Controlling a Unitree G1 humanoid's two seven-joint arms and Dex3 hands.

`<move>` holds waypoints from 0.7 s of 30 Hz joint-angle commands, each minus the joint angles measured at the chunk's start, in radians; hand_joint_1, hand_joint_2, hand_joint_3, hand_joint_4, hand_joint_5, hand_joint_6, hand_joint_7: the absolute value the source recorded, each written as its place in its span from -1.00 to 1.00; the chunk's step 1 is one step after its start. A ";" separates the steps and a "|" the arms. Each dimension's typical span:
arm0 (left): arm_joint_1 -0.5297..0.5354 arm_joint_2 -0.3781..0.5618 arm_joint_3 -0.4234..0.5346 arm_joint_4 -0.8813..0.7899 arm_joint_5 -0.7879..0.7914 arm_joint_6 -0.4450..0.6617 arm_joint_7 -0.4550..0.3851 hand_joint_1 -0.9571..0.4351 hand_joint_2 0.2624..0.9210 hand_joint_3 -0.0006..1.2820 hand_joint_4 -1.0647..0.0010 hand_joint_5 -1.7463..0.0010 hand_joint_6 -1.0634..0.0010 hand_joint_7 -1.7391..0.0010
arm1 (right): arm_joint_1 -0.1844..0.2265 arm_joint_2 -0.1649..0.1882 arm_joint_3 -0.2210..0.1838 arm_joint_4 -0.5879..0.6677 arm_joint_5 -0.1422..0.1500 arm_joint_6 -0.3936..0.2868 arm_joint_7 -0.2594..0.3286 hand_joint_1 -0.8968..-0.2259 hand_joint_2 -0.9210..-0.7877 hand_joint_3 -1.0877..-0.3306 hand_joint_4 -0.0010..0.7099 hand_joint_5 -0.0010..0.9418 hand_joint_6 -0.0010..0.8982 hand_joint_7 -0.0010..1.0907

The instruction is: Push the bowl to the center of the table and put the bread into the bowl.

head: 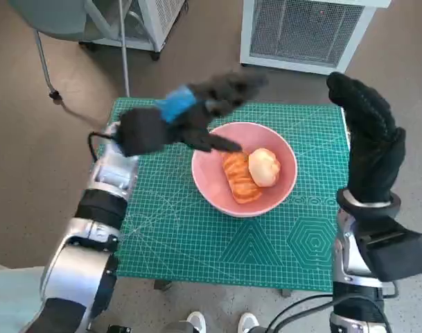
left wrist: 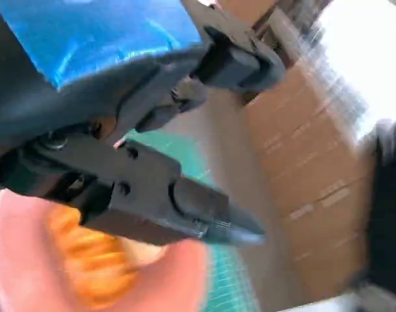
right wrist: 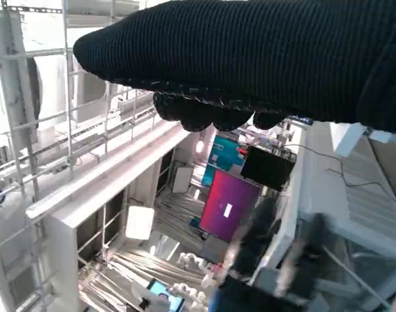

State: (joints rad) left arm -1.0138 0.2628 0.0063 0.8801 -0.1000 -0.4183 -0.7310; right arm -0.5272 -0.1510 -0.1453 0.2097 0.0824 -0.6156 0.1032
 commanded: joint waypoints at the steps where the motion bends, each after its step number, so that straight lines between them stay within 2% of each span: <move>1: 0.070 -0.039 0.113 -0.057 -0.139 -0.015 0.021 0.03 0.67 -0.97 0.56 0.95 0.25 0.82 | -0.026 0.005 0.001 -0.015 0.004 0.034 -0.015 0.10 -1.00 -0.23 -0.08 -0.98 -1.00 0.16; 3: 0.095 -0.063 0.152 -0.060 -0.169 -0.054 0.068 -0.03 0.72 -0.97 0.55 0.96 0.29 0.85 | -0.041 0.004 0.003 -0.015 0.001 0.042 -0.016 0.09 -1.00 -0.22 -0.06 -0.97 -1.00 0.18; 6: 0.141 -0.109 0.184 -0.088 -0.157 -0.144 0.189 -0.10 0.84 -0.97 0.55 0.98 0.32 0.89 | -0.063 0.002 0.004 -0.005 0.002 0.047 -0.014 0.09 -1.00 -0.22 -0.05 -0.97 -1.00 0.21; 11: 0.205 -0.153 0.177 -0.157 -0.073 -0.226 0.368 -0.16 0.97 -0.94 0.53 0.99 0.35 0.95 | -0.088 0.002 0.006 0.020 0.001 0.042 -0.010 0.08 -1.00 -0.20 -0.02 -0.96 -0.99 0.24; 16: 0.267 -0.147 0.146 -0.262 -0.053 -0.179 0.401 -0.16 1.00 -0.91 0.53 0.99 0.38 0.97 | -0.104 0.000 0.009 0.039 -0.009 0.037 -0.011 0.08 -1.00 -0.19 -0.02 -0.96 -0.99 0.26; 21: 0.308 -0.140 0.126 -0.330 -0.046 -0.168 0.399 -0.05 1.00 -0.91 0.57 1.00 0.42 0.98 | -0.111 0.002 0.012 0.044 -0.008 0.038 -0.010 0.08 -1.00 -0.20 -0.04 -0.97 -1.00 0.27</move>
State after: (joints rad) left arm -0.7235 0.1150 0.1450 0.6027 -0.1536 -0.5939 -0.3330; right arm -0.6350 -0.1508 -0.1372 0.2358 0.0756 -0.5844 0.0947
